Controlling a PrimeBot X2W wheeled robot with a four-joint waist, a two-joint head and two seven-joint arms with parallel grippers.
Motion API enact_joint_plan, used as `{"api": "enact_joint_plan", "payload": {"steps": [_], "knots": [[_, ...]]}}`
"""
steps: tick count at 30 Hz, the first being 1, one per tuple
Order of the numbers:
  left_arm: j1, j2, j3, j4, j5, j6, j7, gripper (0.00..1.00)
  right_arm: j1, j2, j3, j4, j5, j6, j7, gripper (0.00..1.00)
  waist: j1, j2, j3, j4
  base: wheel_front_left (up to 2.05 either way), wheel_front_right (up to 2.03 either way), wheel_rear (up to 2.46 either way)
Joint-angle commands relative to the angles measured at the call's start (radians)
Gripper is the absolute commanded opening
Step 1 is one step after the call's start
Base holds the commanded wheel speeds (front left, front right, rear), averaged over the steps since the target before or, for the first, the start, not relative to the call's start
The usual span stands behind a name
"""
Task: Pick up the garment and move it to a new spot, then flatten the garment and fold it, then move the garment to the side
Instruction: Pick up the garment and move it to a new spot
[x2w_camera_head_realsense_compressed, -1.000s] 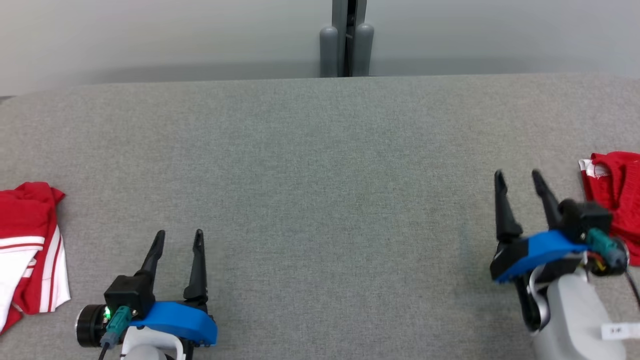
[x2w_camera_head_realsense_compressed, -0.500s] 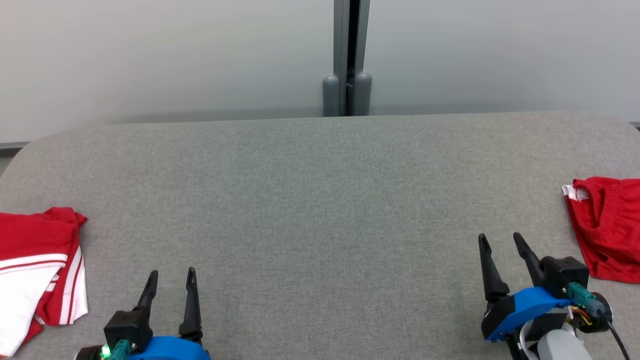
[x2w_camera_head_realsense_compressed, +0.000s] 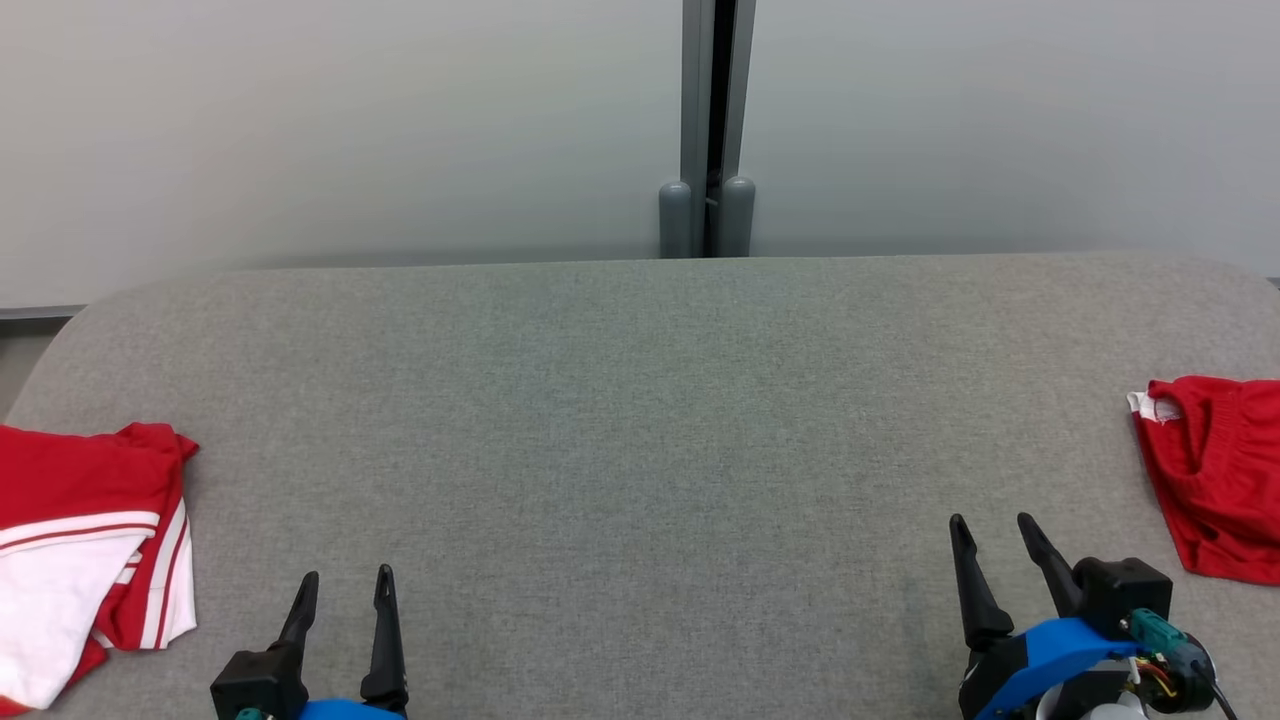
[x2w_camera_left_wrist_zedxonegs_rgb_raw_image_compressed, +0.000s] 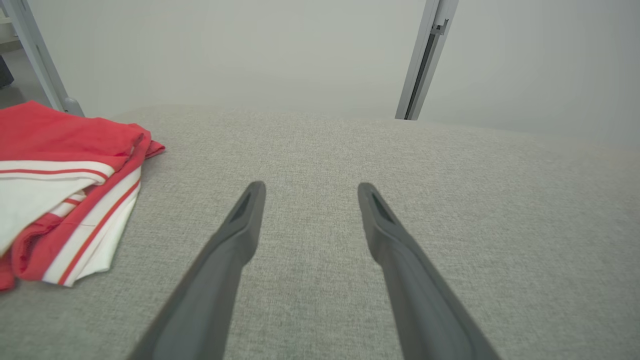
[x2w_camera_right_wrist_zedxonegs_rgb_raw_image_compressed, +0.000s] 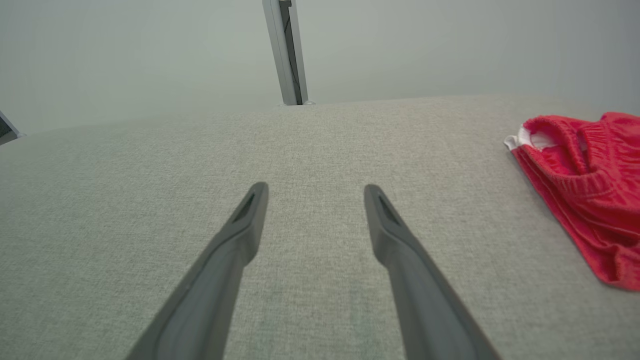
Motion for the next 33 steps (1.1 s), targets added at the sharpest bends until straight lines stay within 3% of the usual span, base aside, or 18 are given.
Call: {"api": "enact_joint_plan", "payload": {"steps": [1,8,24,33], "knots": [[0.006,-0.001,0.001,-0.005,0.005,0.0,0.0,1.0,0.013,-0.003,0.001,-0.005,-0.003,0.0,-0.003,1.0,0.0002,0.0,0.002,0.004,0.0,0.0,0.0],[-0.021,-0.001,-0.009,0.0,-0.01,0.003,0.0,1.0,0.008,-0.003,0.007,-0.013,-0.004,0.0,-0.003,1.0,0.0002,0.0,0.017,0.054,0.0,0.0,0.0],[-0.014,-0.001,0.058,0.025,-0.036,0.014,0.0,1.0,-0.032,-0.004,0.087,0.0,-0.001,0.0,-0.003,1.0,0.0002,0.0,0.062,0.396,0.0,0.0,0.0],[-0.003,-0.001,0.089,0.03,-0.079,0.006,0.0,1.0,-0.06,-0.004,0.128,0.008,0.008,0.0,-0.003,1.0,0.0002,0.0,0.08,0.443,0.0,0.0,0.0]]}}
